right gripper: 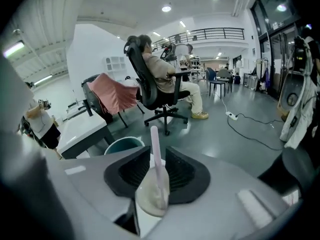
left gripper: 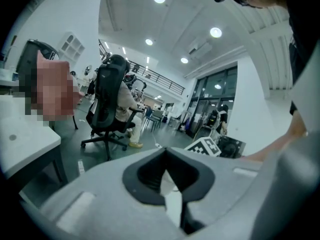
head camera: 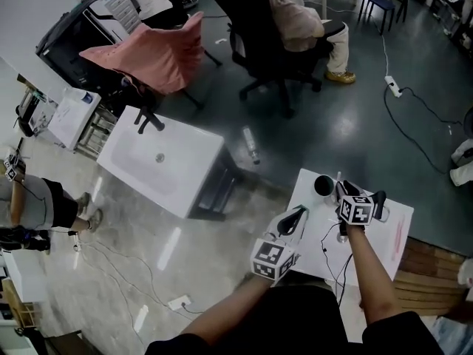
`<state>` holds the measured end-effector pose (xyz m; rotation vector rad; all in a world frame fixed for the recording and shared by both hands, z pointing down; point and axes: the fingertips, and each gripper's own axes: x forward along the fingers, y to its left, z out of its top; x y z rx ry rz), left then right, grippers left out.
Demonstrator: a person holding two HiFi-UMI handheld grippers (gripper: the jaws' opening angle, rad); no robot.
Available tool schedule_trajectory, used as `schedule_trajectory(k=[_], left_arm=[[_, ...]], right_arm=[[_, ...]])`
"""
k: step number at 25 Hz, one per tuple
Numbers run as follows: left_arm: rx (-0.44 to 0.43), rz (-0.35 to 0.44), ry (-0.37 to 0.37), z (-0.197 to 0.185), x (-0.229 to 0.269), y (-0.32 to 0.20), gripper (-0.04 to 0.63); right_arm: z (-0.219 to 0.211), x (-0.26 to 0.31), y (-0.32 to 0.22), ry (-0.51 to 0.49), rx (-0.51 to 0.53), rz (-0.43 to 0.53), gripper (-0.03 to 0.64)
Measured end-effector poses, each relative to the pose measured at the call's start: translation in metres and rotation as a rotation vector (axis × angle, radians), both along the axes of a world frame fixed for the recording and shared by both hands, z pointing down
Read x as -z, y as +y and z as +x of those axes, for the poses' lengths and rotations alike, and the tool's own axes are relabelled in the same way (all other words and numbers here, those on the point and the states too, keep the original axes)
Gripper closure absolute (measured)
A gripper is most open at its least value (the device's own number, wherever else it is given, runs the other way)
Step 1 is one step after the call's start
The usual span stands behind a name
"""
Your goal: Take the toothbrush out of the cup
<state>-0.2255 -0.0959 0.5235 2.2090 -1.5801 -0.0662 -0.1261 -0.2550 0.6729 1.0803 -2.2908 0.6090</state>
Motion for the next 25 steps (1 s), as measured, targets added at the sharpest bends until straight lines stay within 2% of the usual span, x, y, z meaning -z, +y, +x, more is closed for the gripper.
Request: schedule_trajectory(k=[5, 15, 25], left_arm=[[-0.012, -0.015, -0.001, 0.007, -0.006, 0.0, 0.594], [-0.005, -0.036, -0.002, 0.013, -0.014, 0.007, 0.594], [-0.017, 0.0, -0.003, 0.018, 0.002, 0.011, 0.594]], right_arm=[[-0.011, -0.003, -0.004, -0.028, 0.006, -0.008, 0.515], [-0.018, -0.001, -0.013, -0.024, 0.041, 0.001, 0.557], [-0.011, 0.059, 0.0, -0.086, 0.02, 0.107, 0.568]])
